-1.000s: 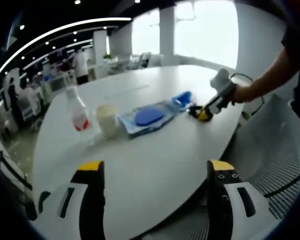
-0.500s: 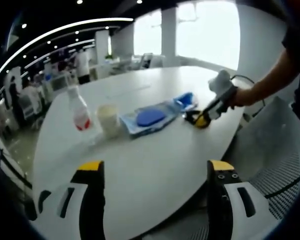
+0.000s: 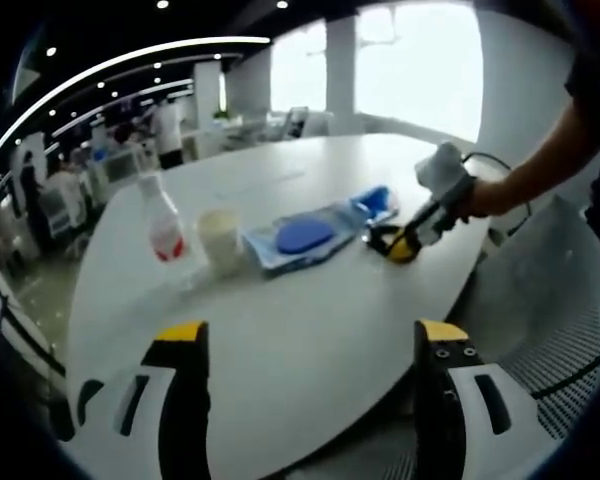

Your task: Arrange the tabletop items into an orderly group along one side of the table until the central work area is clear of visible clutter.

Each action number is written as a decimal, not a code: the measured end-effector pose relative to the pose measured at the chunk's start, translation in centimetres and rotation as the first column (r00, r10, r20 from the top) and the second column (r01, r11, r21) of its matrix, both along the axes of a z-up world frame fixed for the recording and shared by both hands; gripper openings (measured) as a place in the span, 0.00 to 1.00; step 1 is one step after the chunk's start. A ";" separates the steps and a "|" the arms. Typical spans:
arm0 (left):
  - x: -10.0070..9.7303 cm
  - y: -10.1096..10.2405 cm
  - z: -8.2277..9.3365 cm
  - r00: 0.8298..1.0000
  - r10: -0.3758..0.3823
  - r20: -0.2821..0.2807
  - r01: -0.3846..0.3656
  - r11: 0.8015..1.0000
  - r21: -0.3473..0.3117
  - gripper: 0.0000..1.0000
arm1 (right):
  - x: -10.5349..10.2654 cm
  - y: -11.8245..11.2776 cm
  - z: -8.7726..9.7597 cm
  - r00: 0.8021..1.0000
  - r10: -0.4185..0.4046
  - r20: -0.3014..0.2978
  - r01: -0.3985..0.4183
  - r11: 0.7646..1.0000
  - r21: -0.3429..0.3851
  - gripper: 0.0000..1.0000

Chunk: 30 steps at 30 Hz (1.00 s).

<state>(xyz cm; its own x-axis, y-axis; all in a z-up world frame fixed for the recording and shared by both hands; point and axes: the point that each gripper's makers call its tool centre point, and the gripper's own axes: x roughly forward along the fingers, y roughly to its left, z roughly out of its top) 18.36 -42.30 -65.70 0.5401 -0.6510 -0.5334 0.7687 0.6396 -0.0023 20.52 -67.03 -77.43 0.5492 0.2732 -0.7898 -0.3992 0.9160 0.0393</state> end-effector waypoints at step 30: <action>0.0 -0.1 -0.1 1.000 -0.006 0.001 0.006 1.000 0.007 0.80 | 0.1 0.8 0.1 0.998 0.062 0.009 -0.062 0.998 -0.012 0.23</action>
